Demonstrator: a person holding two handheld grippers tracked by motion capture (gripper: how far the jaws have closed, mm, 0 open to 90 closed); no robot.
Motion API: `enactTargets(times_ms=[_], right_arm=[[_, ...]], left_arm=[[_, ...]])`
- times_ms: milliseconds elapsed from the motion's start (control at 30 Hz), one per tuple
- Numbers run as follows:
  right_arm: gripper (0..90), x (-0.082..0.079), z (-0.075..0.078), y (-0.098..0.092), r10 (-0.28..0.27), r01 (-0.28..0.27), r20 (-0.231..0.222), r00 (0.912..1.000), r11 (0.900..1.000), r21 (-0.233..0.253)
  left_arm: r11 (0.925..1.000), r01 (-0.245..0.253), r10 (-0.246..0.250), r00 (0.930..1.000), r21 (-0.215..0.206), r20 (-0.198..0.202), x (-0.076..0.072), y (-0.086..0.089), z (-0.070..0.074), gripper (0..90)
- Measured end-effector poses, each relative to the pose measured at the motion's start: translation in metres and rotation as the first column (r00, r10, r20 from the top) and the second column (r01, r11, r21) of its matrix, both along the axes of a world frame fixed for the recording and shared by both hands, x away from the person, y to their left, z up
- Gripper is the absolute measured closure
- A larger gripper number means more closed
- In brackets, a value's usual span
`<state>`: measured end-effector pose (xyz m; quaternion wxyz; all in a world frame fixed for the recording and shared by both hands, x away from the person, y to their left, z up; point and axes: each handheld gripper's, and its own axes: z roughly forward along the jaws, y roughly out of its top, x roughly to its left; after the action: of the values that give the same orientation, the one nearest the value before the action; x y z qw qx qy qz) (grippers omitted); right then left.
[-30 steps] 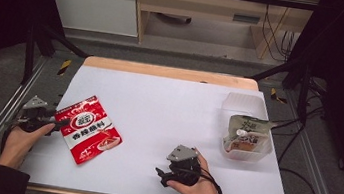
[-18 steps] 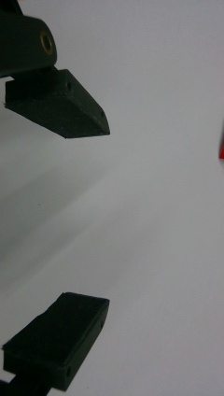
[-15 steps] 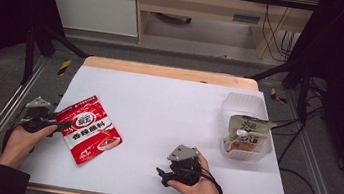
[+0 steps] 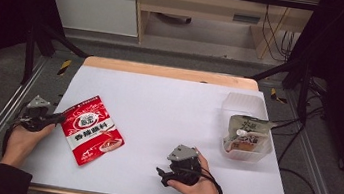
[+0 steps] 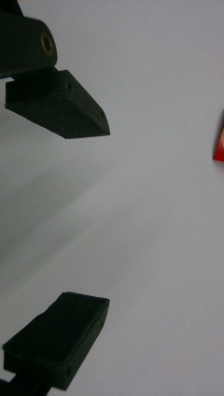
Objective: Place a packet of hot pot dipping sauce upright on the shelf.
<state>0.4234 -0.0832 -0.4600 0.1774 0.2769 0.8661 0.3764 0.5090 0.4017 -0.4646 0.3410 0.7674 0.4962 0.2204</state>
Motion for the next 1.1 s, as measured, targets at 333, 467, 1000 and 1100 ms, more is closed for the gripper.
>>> enactTargets(times_ms=[333, 467, 1000, 1100], right_arm=[[15.0, 0.0, 0.001, -0.001, -0.003, 0.003, 0.001, 1.0, 1.0, -0.002], [15.0, 0.0, 0.0, -0.001, -0.003, 0.003, 0.002, 1.0, 1.0, 0.0], [14.9, -0.001, 0.008, 0.001, -0.002, 0.002, 0.026, 0.9997, 1.0, 0.005], [15.0, -0.001, 0.016, 0.003, 0.0, 0.0, 0.042, 0.9991, 1.0, 0.0]], left_arm=[[0.9998, 0.005, -0.005, 1.0, 0.02, -0.003, 0.0, -0.003, 0.001, 90.0], [0.9993, 0.023, -0.024, 0.9997, 0.028, 0.011, -0.002, -0.006, 0.006, 90.0], [0.9933, 0.115, -0.116, 0.9835, 0.014, 0.139, -0.018, -0.035, 0.043, 90.0], [0.9886, 0.147, -0.15, 0.9768, 0.033, 0.152, -0.021, -0.047, 0.05, 90.0]])
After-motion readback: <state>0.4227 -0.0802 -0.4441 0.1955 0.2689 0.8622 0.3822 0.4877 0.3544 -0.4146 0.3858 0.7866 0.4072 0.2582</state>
